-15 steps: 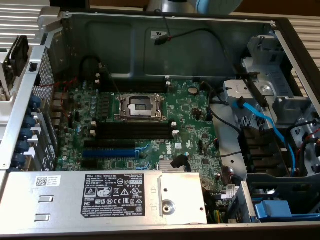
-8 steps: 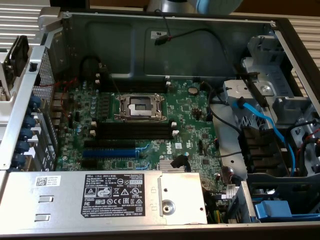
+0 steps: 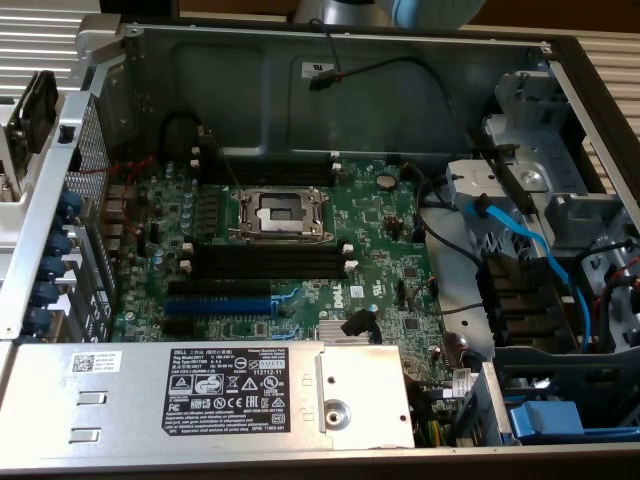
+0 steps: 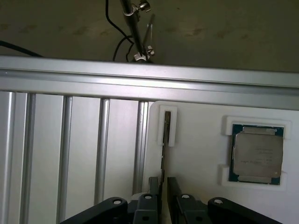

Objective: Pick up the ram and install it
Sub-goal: 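Pick up the ram and move it above insertion slot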

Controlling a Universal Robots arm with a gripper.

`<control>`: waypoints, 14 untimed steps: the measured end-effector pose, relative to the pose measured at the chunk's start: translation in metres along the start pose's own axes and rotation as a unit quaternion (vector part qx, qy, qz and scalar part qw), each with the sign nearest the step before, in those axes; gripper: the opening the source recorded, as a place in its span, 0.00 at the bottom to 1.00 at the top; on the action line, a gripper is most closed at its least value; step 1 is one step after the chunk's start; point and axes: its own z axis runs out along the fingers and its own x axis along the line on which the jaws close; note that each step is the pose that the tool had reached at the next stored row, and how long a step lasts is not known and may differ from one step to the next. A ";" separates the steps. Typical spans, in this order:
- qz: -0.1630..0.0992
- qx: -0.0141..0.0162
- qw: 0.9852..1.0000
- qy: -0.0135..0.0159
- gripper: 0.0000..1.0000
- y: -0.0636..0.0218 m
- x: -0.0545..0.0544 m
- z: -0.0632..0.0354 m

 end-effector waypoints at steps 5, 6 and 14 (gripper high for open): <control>0.000 0.000 1.000 0.000 0.13 0.0000 0.000 0.0000; 0.000 0.000 1.000 0.000 0.13 0.0000 0.000 0.0000; 0.000 0.000 1.000 0.000 0.13 0.0000 0.000 0.0000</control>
